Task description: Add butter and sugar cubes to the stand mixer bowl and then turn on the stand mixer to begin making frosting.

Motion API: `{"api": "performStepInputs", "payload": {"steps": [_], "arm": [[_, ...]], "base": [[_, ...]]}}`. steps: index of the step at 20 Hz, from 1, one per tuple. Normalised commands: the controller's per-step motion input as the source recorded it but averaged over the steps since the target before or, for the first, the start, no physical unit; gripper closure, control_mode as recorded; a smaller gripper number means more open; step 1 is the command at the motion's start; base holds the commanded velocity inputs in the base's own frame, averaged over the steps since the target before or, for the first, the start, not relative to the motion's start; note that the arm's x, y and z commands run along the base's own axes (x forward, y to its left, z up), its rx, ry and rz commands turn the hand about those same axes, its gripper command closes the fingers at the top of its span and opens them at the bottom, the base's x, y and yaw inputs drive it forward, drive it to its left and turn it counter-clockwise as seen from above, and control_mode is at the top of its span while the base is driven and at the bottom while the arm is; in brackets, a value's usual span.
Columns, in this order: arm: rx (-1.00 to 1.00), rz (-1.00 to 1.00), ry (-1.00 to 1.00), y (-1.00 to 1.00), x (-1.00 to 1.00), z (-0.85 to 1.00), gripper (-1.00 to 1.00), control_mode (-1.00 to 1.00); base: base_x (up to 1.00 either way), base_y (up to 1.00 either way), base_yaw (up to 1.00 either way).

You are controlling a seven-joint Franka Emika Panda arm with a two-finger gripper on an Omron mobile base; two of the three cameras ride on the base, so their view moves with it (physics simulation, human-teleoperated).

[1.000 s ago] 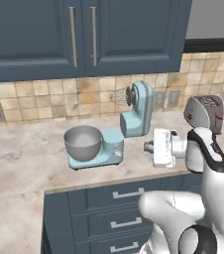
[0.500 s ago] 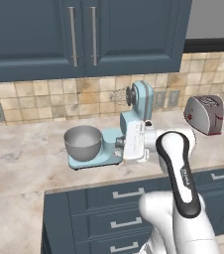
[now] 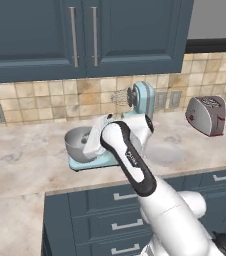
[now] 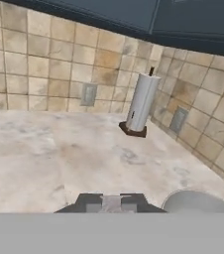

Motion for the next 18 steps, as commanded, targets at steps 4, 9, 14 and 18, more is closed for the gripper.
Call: {"api": "performStepInputs", "payload": {"steps": [4,9,14,18], "arm": [[-0.37,0.00,0.11,0.15,0.89,0.00,1.00,-1.00],[-0.39,0.00,0.05,0.00,0.47,0.02,1.00,-1.00],[-0.42,0.00,0.00,0.00,0.18,-0.06,1.00,-1.00],[-0.39,0.00,0.00,0.00,0.22,-0.26,1.00,-1.00]], "base": [[0.00,0.00,0.00],[0.00,0.00,0.00],[0.00,0.00,0.00],[0.00,0.00,0.00]]}}
